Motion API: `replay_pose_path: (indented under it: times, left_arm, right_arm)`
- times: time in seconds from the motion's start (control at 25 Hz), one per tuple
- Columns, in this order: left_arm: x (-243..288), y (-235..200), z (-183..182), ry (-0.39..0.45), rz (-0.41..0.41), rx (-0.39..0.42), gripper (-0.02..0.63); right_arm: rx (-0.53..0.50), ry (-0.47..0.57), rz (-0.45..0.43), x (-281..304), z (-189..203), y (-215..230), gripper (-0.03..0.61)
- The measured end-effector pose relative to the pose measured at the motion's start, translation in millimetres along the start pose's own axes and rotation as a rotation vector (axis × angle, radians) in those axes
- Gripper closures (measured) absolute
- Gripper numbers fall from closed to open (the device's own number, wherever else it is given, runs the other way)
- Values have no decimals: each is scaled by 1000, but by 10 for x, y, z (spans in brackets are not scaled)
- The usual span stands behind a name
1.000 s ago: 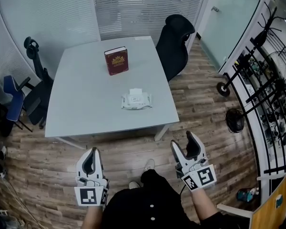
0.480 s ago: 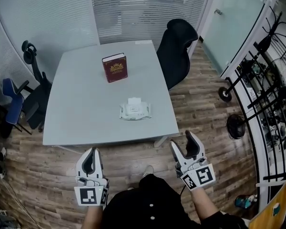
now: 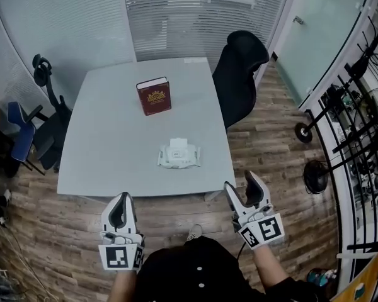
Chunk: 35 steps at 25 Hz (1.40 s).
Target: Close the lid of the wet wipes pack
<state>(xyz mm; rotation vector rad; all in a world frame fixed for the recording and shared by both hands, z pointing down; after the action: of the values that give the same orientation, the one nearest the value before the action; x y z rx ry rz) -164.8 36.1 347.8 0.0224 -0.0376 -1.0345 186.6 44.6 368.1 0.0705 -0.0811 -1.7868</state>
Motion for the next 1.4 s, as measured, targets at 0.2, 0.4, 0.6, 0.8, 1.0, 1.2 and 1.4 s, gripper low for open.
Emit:
replay_pose_path:
  times: [0.2,0.4,0.6,0.8,1.0,1.2,1.4]
  left_arm:
    - [131,99,-37,8,-23,20,601]
    - [201,158,-8,2,-32,40,601]
    - [302,149,1,1,-32,49,601]
    - [466,60,47,14,-25,43,601]
    - [721,-128,50,30,-22,37,601]
    - [987,-326,33,44,-20,32,601]
    - [1143,-479,103,16,-26,1,601]
  right_arm:
    - [21,-16,-44,124,67,158,307]
    - [43,-30,-62,188,123,264,307]
    - [34,-62,-61,286,187,339,307]
    - [25,-72,-82,487,214,353,318]
    - [18,-71,-104,791,161,376,318]
    - [13,-89,-115,1127,131,411,318]
    - [8,-111,-128,1431,157,402,318]
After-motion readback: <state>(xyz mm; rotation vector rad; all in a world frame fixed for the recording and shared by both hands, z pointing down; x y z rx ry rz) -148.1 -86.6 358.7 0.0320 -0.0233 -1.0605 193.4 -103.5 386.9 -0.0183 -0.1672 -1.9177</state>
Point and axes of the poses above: the fingertips, and each gripper's own axes: x forward along the fingers, y to its right, z out of its underside, the point moved 9 cm from there along -x, backward along the fingers, and after that the axes turned 8 degrees about z, right-handed, at the moved point
